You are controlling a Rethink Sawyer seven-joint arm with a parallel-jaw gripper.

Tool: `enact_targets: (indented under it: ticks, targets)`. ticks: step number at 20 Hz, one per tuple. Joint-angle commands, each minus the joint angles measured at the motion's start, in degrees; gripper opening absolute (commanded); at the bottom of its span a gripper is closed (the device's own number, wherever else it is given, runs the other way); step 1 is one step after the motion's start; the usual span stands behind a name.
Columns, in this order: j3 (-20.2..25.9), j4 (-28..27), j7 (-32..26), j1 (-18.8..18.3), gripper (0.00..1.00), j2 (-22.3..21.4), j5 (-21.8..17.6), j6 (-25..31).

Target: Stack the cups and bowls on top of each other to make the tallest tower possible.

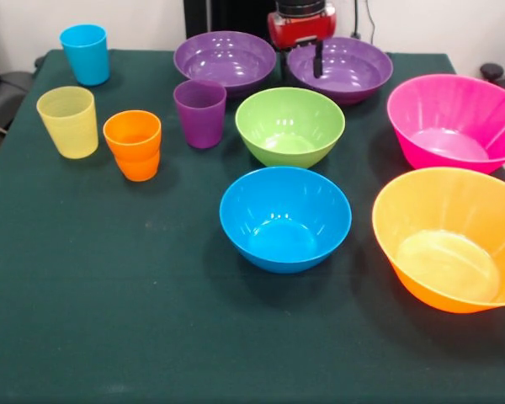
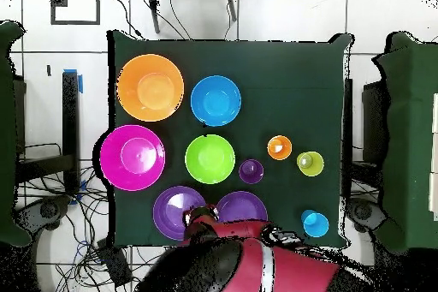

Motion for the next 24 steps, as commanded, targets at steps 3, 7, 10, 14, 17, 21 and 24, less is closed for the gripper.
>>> enact_targets:
  ticks: [3, 7, 10, 14, 17, 21, 24]
  targets:
    - [-1.0, -7.4, 7.8, 5.6, 1.00, 1.1, 1.7, -1.7]
    - [-0.5, -7.1, 8.8, 5.2, 1.00, 1.5, 1.3, -3.1]
    - [-0.7, -6.9, 9.1, 5.6, 1.00, 1.1, 1.8, -2.9]
    - [-1.0, -6.5, 9.0, 6.0, 1.00, 0.2, 1.8, -2.5]
    - [-0.9, -6.0, 9.1, 6.1, 1.00, -0.4, 2.0, -1.7]
    - [-0.2, -5.3, 9.6, 5.4, 1.00, -0.9, 2.4, -0.8]
    - [-0.3, -5.3, 9.9, 5.7, 1.00, -0.8, 2.8, -1.0]
